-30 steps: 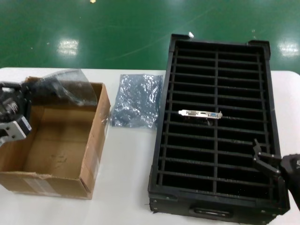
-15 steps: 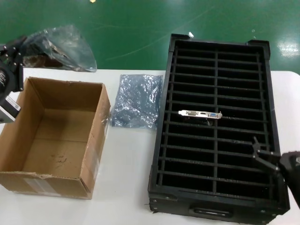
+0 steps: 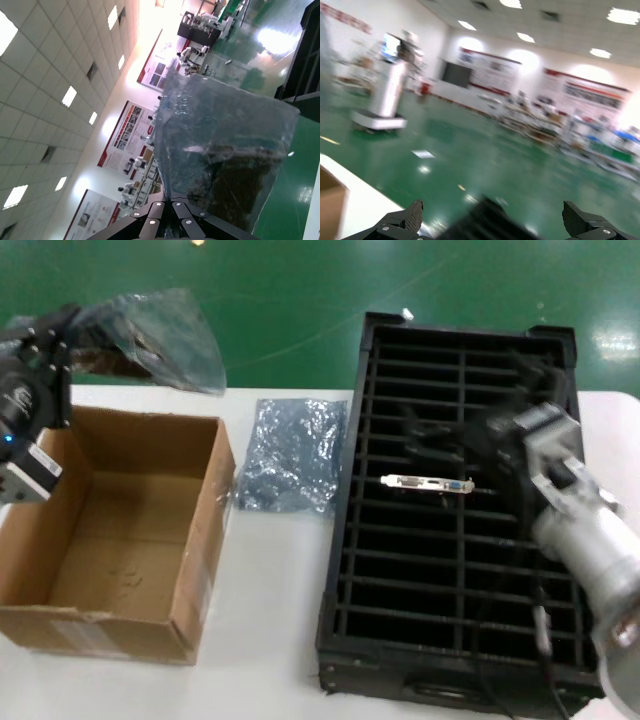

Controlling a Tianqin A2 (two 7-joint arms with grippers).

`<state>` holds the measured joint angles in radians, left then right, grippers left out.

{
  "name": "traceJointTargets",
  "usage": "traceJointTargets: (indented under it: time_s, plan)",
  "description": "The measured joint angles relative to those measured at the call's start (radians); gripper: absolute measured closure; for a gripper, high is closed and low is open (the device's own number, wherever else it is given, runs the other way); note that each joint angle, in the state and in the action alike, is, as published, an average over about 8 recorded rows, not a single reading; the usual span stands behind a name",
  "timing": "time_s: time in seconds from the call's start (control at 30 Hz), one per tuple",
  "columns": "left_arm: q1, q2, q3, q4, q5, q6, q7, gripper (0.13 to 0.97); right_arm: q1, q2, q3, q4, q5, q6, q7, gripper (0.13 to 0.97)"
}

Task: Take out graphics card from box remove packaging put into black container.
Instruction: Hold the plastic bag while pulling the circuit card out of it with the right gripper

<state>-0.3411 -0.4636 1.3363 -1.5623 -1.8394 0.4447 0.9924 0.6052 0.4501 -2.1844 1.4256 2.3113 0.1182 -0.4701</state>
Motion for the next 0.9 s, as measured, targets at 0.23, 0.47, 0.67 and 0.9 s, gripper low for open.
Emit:
traceJointTargets:
  time_s: [0.23,0.47,0.67,0.9]
  plan:
    - [-0.01,0.02,0.025,0.017,0.011,0.01,0.028,0.957,0.302,-0.033,-0.283,-0.148,0.074,-0.07,0.033,0.131]
    - [-0.014,0.041,0.044,0.028,0.017,0.017,0.057,0.957,0.47,-0.041,-0.489,-0.206,0.054,-0.1,0.17,0.144]
    - [-0.027,0.057,0.051,0.051,0.014,0.028,0.083,0.957,0.522,-0.048,-0.548,-0.218,-0.005,-0.12,0.263,0.193]
    - [-0.064,0.064,0.061,0.096,0.014,0.031,0.096,0.957,0.541,-0.055,-0.563,-0.211,-0.087,-0.134,0.347,0.222]
